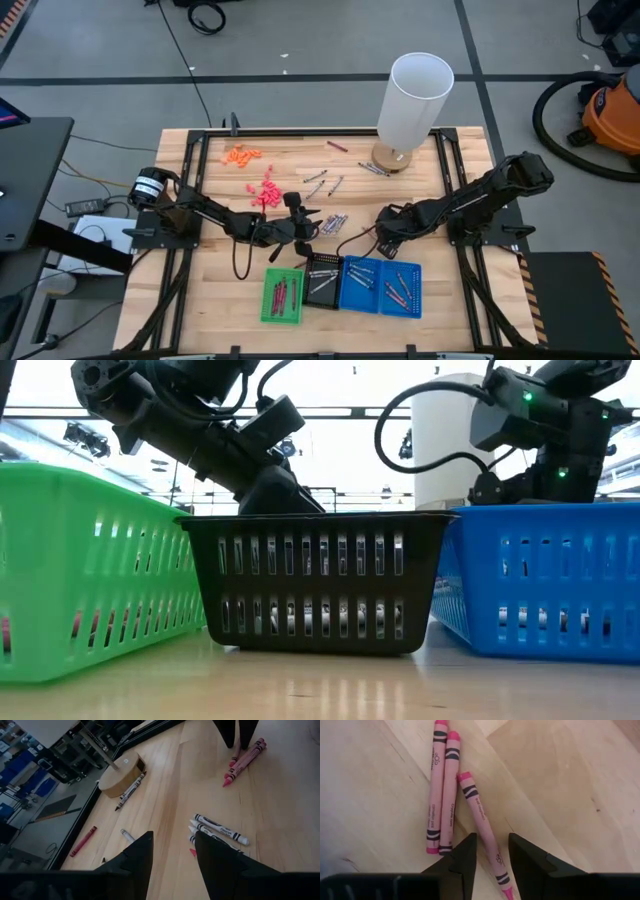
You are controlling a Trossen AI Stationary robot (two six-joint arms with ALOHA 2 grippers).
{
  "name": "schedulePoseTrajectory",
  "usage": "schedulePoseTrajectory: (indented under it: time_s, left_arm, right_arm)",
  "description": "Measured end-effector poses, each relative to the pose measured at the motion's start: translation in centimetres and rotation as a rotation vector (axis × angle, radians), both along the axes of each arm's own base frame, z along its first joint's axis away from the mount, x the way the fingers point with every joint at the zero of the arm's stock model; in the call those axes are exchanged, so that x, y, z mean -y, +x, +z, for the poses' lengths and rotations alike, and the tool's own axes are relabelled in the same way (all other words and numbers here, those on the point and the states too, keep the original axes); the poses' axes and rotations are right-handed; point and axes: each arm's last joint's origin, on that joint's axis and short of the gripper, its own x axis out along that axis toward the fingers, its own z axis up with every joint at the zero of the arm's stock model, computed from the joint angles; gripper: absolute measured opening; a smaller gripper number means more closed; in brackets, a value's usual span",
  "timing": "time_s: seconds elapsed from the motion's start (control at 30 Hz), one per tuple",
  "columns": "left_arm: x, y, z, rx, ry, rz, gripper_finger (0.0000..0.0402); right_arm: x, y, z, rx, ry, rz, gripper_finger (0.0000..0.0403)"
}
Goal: Sort crayons
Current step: Put the pink crayon into the right blue bin
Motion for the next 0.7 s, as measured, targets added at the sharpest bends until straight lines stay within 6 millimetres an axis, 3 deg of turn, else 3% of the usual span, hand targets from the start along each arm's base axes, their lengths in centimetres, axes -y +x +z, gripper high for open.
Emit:
schedulePoseTrajectory:
  time_s: [0.37, 0.57, 0.7]
  left_arm:
    - [0.0, 0.0, 0.0, 0.000, 0.000, 0.001, 0.0157]
    - [0.0, 0.0, 0.0, 0.000, 0.000, 0.001, 0.0157]
    - [0.0, 0.0, 0.0, 0.000, 0.000, 0.002, 0.0157]
  right_arm:
    - [0.1, -0.3, -0.1, -0.031, -0.005, 0.014, 0.0021]
    - [0.1, -0.2, 0.5, -0.074, -0.013, 0.014, 0.0025]
    - [-0.1, 0.1, 2.2, -0.091, -0.014, 0.015, 0.0030]
